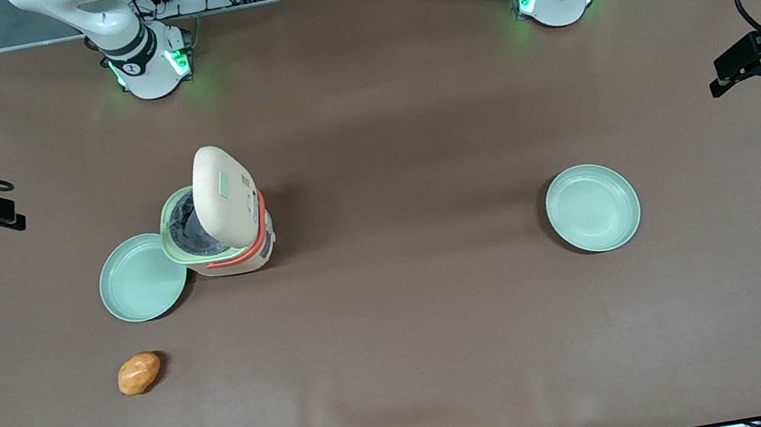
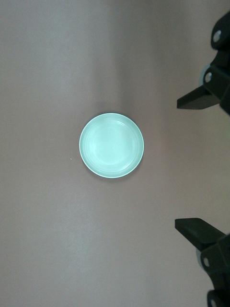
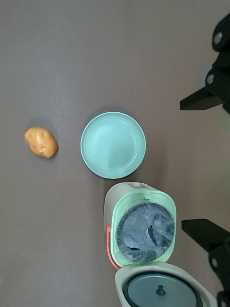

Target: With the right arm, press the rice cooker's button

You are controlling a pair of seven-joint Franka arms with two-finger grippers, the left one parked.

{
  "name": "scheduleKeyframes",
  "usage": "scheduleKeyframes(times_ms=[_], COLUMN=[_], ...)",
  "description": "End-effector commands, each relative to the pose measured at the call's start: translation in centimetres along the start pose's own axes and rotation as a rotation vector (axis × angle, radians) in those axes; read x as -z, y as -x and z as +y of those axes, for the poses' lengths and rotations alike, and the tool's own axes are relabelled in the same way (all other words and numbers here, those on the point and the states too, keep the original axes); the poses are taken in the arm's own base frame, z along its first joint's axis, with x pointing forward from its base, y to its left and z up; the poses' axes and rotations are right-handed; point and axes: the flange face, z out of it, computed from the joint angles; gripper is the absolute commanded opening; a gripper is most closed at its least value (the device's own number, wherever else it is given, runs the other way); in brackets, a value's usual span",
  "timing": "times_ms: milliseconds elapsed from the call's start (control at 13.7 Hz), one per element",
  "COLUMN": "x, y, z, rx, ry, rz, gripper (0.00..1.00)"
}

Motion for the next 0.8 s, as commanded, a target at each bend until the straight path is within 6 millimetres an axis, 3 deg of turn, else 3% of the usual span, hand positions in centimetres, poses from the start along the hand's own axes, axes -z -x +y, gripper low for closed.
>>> scheduleKeyframes(times_ms=[0,732], x=[0.56,1.32], y=[0.47,0.71], z=[0.16,-0.06], rx=[0.008,0.001], ry=[0.018,0.05], rz=[0.013,0.017], gripper=[1.0,1.0])
